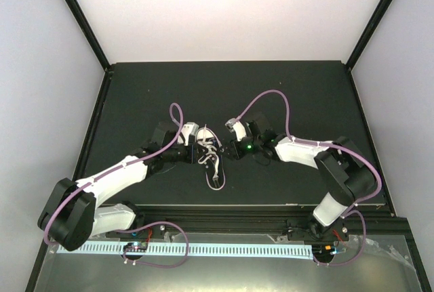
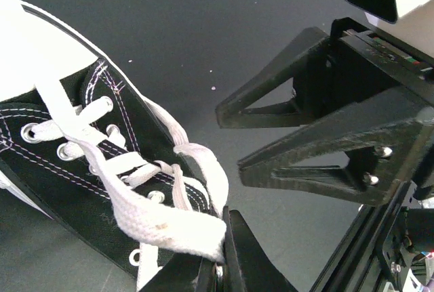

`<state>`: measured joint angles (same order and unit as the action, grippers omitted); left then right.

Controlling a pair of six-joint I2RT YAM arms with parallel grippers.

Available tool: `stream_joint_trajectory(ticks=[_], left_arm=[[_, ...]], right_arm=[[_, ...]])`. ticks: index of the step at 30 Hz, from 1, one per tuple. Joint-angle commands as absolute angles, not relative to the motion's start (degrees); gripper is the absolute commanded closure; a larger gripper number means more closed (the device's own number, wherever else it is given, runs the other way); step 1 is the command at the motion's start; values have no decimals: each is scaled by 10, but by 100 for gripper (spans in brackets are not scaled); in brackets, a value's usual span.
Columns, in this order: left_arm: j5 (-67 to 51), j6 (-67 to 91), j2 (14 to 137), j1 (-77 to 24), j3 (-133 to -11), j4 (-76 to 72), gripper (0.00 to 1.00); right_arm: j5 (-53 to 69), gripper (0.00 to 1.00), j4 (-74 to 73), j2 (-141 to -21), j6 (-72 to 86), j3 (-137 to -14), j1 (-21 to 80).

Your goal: Tie the shoes

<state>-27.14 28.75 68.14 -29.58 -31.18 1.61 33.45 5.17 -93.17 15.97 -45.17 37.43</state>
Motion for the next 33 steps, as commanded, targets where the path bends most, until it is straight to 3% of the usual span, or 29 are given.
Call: stream_joint_trajectory(ticks=[1,11,18,25,33], left_arm=[[-281,294,680,-292,-319,-2,98],[-289,295,685,-292,-323,-4,98],[-282,289,680,-290,-322,1,98],[-280,278,680,-278,-322,4,98],[-297,278,684,-269,-324,-12,98]], right_arm=[[333,55,67,-958,123,-482,380],[338,66,57,-1004,110,-512,392],[299,97,71,-984,119,-500,392],[266,98,53,-888,121,-452,393],[333,98,-45,-781,134,-423,431]])
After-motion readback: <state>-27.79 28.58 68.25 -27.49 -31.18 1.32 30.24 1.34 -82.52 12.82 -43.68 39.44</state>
